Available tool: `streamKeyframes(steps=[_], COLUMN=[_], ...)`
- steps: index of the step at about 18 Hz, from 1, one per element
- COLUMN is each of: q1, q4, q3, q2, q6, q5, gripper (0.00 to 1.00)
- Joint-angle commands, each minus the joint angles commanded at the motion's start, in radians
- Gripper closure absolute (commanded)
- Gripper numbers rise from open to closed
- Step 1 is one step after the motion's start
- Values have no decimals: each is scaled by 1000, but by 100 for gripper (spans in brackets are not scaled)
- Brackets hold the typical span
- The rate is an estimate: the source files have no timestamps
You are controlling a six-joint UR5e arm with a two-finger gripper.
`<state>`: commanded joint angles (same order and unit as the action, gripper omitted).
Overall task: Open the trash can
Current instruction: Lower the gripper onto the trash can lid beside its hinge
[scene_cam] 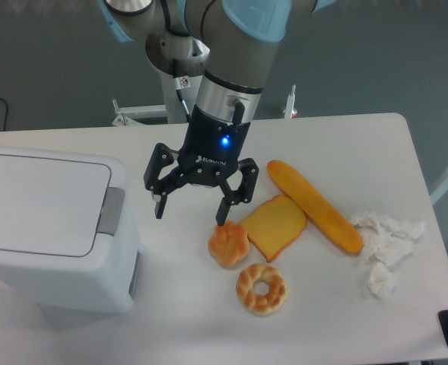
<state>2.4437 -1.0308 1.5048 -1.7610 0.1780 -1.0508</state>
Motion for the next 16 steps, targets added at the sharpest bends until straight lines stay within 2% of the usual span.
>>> streamKeyframes(steps=[10,16], q1=[-22,-35], q4=[2,2], q3=[35,35], q2=[9,6], q6=[2,2], q5=[0,0], gripper=[0,0])
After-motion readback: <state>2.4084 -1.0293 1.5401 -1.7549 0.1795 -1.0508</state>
